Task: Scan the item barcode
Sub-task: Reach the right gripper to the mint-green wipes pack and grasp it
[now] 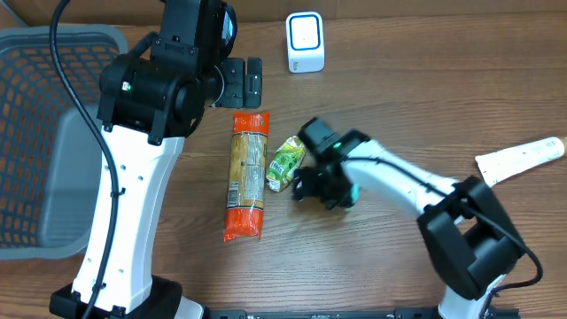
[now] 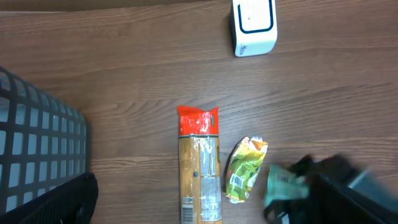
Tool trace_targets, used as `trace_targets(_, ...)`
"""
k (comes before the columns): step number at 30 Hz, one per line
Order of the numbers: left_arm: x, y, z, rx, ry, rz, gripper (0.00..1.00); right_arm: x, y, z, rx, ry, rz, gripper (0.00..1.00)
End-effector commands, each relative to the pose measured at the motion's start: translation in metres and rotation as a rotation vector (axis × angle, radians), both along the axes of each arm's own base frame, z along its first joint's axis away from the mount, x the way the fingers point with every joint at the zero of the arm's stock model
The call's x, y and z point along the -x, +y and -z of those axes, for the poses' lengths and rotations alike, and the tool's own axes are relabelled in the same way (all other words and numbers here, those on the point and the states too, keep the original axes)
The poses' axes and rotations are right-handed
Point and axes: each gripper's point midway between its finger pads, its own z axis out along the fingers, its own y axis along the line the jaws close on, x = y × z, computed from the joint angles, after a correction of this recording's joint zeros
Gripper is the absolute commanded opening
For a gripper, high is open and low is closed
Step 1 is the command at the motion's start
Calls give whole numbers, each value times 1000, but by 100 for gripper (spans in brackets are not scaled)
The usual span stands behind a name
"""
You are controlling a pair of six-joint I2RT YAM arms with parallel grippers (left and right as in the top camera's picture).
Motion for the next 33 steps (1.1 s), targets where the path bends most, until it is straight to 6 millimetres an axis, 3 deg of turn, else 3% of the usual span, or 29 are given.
trace_targets(1, -2, 3, 0, -19, -3, 4, 100, -30, -43, 1, 18, -46, -3, 86)
trace_targets(6, -2, 3, 0, -19, -3, 4, 100, -87, -94, -2, -2, -205, 2, 86)
trace_targets(10, -2, 3, 0, -19, -3, 4, 100, -115, -105, -14, -150, -275, 28, 86)
trace_targets(14, -2, 3, 0, -19, -3, 4, 99, -112, -103, -21, -258, -266, -1, 84)
trace_targets(20, -2, 3, 0, -19, -3, 4, 99, -92, -86, -19, -293, -265, -205, 84)
trace_targets(25, -2, 3, 0, -19, -2, 5, 99, -82, -72, -6, -295, -228, -253, 84)
trace_targets(33, -2, 3, 0, -19, -3, 4, 99, -66, -59, 23, -289, -143, -289, 75)
